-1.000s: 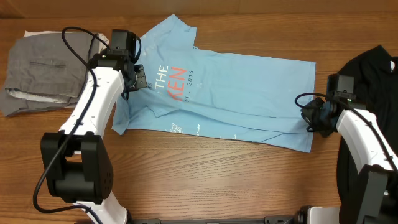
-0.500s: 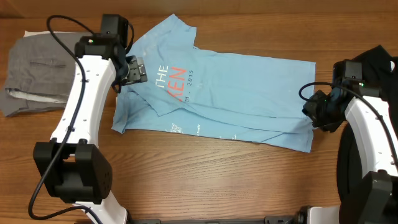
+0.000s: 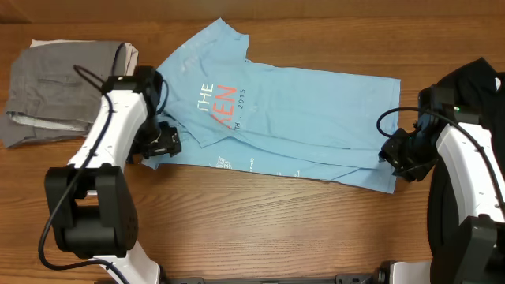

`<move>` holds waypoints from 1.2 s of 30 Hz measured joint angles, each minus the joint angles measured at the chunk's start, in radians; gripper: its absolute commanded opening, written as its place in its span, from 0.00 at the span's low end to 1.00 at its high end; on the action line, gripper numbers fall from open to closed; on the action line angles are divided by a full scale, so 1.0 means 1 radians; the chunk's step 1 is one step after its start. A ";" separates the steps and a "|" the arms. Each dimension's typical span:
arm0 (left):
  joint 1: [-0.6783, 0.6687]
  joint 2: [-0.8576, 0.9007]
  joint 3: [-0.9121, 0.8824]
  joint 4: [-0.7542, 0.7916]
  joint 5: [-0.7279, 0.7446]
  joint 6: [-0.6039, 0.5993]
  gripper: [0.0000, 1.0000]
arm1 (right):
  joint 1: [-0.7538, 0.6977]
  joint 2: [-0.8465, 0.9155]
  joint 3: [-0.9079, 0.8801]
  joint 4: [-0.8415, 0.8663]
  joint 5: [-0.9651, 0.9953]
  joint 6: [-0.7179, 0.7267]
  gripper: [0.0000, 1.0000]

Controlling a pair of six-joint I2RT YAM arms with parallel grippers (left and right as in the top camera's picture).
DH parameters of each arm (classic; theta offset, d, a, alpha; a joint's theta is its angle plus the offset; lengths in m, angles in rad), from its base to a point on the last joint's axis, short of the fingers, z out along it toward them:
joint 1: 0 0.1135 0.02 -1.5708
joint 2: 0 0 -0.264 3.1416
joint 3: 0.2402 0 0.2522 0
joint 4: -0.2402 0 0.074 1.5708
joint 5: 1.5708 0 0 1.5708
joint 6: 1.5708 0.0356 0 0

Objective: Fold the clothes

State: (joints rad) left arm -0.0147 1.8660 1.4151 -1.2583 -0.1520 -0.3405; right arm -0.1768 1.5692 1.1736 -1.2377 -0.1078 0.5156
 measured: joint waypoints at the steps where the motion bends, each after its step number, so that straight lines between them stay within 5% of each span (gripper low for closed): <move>1: 0.021 0.000 -0.015 0.010 -0.002 0.000 0.90 | 0.000 0.000 -0.004 -0.001 0.000 0.000 0.44; 6: 0.048 0.000 -0.057 0.044 0.010 0.000 0.93 | 0.000 0.000 -0.089 0.035 -0.001 0.016 0.38; 13: 0.048 0.000 -0.074 0.058 0.055 0.000 0.96 | 0.000 0.000 -0.229 0.134 -0.003 0.039 0.50; 32: 0.048 0.000 -0.076 0.066 0.157 0.008 1.00 | 0.000 0.001 -0.356 0.379 0.164 0.080 0.50; 36: 0.048 0.000 -0.076 0.068 0.160 0.008 0.98 | 0.000 0.001 -0.393 0.418 0.178 0.082 0.31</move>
State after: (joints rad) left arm 0.0334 1.8660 1.3392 -1.1904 0.0082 -0.3328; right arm -0.1768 1.5700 0.7807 -0.8192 0.0704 0.5972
